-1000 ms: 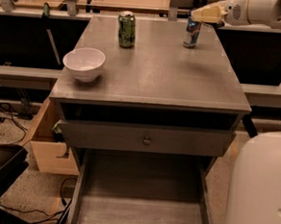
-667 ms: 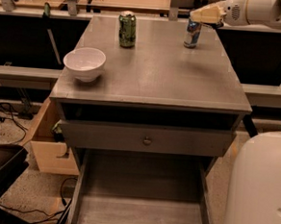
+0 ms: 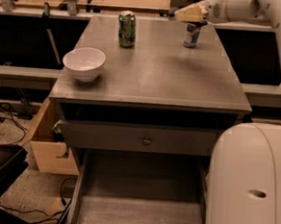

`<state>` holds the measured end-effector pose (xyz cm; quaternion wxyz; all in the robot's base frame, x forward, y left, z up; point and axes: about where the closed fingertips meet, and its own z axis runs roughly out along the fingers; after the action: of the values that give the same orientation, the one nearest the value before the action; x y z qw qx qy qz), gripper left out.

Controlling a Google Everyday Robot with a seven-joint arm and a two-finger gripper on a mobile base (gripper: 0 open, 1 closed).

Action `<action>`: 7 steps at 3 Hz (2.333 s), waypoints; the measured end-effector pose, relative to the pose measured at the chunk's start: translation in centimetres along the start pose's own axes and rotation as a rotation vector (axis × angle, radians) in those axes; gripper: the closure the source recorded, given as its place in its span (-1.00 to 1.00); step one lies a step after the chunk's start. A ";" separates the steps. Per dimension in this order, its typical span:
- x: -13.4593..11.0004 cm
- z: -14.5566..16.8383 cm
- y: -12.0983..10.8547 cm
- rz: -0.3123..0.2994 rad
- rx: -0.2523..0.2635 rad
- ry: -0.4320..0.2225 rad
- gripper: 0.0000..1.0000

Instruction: Move rxbar blueberry near green can

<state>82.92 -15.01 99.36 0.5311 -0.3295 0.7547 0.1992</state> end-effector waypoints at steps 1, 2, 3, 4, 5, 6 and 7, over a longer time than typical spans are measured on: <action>-0.5 3.6 1.2 -0.002 -0.038 -0.002 1.00; -0.1 6.6 2.1 0.004 -0.065 0.000 1.00; 1.1 9.6 3.1 0.007 -0.092 0.023 1.00; 2.6 12.5 3.7 0.016 -0.105 0.052 1.00; 4.0 15.1 4.3 0.028 -0.117 0.062 0.97; 4.0 15.3 4.4 0.028 -0.121 0.064 0.55; 4.2 15.7 4.7 0.029 -0.126 0.067 0.08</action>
Offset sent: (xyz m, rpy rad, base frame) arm 0.0694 0.0730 -0.0227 0.0266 0.0300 0.0826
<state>89.23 -2.72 89.61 0.4809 -0.3576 0.7628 0.2429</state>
